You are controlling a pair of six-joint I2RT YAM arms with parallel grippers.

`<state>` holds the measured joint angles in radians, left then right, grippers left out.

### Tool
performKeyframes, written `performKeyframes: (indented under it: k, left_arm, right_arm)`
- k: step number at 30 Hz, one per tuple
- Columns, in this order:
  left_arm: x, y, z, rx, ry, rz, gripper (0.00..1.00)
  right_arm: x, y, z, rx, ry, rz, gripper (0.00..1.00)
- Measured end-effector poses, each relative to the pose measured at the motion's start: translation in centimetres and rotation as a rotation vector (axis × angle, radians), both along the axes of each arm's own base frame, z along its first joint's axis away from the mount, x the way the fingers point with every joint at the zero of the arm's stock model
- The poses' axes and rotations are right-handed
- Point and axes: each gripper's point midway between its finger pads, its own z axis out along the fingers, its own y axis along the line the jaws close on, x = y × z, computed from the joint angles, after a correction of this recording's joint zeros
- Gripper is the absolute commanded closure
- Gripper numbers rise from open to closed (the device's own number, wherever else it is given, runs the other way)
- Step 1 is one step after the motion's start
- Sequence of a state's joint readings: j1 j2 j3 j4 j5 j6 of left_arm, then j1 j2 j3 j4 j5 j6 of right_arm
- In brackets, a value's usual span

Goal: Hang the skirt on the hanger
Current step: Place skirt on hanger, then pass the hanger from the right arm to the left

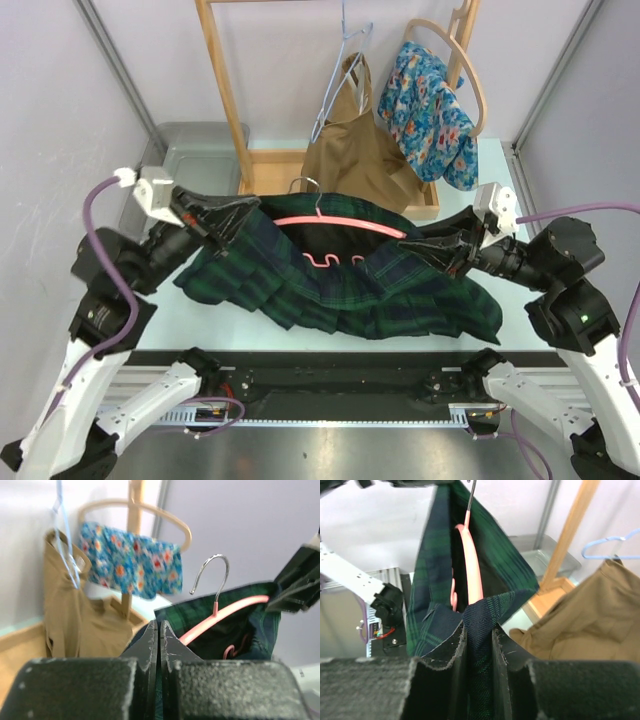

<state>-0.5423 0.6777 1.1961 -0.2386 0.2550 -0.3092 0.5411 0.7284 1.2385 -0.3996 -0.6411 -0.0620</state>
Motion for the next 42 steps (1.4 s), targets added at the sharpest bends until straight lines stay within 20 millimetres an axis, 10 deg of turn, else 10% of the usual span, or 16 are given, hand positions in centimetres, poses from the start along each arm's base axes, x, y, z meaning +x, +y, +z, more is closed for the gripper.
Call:
performKeyframes:
  k: [8,16,27,36,42]
  left_arm:
    - [1.3,-2.2,-3.2,0.127,0.076,-0.075,1.00]
    - [-2.9,-3.2,-3.4,0.176,-0.012,-0.270,0.90]
    - [-7.1,-3.1,-1.0,0.162,-0.179,-0.403,0.34]
    - [-9.8,-4.2,-1.8,0.243,-0.195,-0.613,0.38]
    - [-9.7,-4.5,-3.4,0.310,-0.138,-0.652,0.79]
  right_arm:
    - [-0.3,0.3,0.6,0.017,-0.019,0.028,1.00]
    - [-3.3,-0.2,3.3,0.102,-0.068,0.105,1.00]
    - [-5.0,0.2,5.3,0.184,-0.080,0.196,1.00]
    - [-5.7,0.1,5.8,0.208,-0.082,0.218,1.00]
    - [-6.2,0.0,5.7,0.204,-0.088,0.236,1.00]
